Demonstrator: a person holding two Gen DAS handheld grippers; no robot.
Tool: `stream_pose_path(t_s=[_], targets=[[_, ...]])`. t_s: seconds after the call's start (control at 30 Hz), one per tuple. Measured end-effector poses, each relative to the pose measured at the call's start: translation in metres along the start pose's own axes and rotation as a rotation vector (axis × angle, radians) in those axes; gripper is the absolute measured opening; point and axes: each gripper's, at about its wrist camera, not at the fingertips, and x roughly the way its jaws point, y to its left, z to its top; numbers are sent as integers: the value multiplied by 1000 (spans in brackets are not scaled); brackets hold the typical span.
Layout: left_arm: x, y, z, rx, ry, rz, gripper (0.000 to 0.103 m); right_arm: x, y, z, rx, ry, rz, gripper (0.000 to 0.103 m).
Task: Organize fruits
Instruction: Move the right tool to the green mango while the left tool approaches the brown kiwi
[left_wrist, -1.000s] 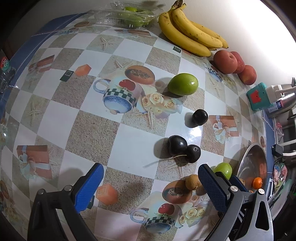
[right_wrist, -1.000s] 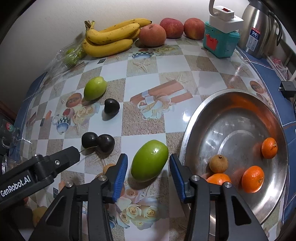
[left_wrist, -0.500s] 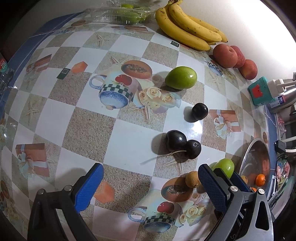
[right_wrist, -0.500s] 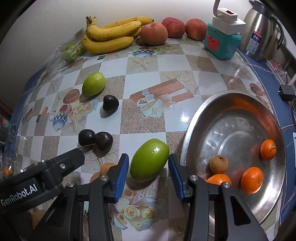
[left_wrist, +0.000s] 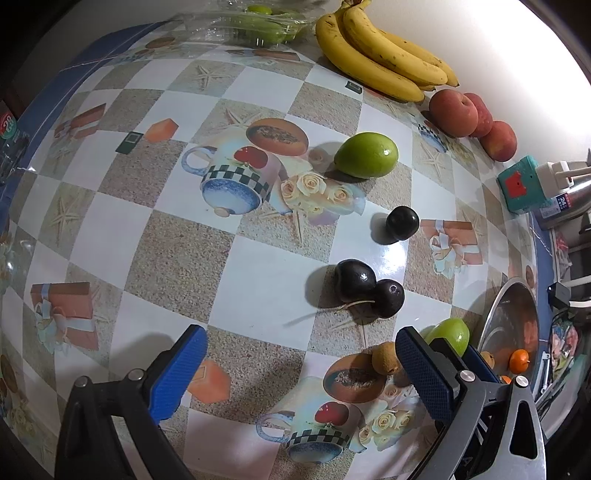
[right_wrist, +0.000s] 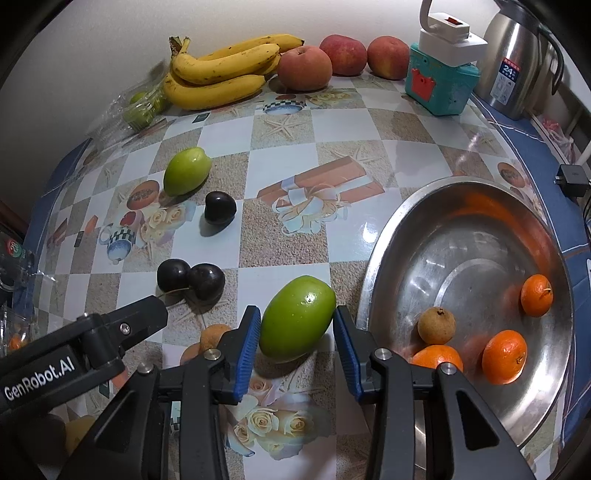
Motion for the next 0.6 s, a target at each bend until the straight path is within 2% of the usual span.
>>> stream_pose_path(t_s=[0.27,0.6], targets=[[0,-1,0,0,3,-9,103,-6,-4,0,24,-8,36,40],[1,-3,-1,-1,12,-19,103,-5,-1,-3,-5,11,24,40]])
